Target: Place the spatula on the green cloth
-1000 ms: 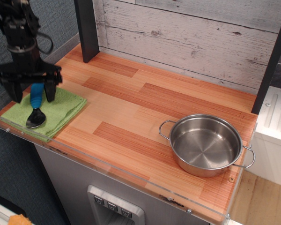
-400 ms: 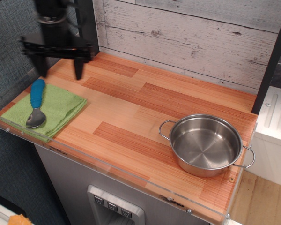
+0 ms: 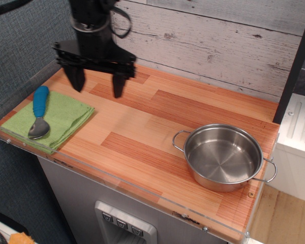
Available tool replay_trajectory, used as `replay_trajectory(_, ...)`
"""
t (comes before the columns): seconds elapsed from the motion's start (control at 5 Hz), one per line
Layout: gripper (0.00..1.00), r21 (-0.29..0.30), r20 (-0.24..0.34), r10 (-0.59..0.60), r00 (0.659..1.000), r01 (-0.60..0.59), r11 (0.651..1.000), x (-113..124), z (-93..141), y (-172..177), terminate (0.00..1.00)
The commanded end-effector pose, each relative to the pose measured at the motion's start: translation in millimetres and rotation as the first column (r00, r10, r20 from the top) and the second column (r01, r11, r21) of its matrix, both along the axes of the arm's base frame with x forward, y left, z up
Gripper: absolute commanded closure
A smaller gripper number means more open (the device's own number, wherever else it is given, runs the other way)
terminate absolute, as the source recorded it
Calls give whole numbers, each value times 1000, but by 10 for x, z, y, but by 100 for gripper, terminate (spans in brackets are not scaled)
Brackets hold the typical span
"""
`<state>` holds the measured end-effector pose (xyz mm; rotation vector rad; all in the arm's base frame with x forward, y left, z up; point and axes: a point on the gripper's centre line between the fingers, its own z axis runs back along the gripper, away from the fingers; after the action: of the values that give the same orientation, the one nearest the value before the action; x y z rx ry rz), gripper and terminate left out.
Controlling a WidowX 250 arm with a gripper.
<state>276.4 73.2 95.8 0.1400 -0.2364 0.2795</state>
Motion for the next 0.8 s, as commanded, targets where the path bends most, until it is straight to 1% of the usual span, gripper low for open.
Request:
replay_trajectory(0.0,0,-15,85,-134,987,136,991,150,256,-373,0)
replay_trajectory(0.2,0,-10,75,-174,982,175,984,365,251,-525,0)
replay_trajectory(0.4,0,22,80,-200,977,199,980,521,206,-595,0)
replay_trajectory(0.6,0,34,108,-212,971,210,977,638,225,-586,0)
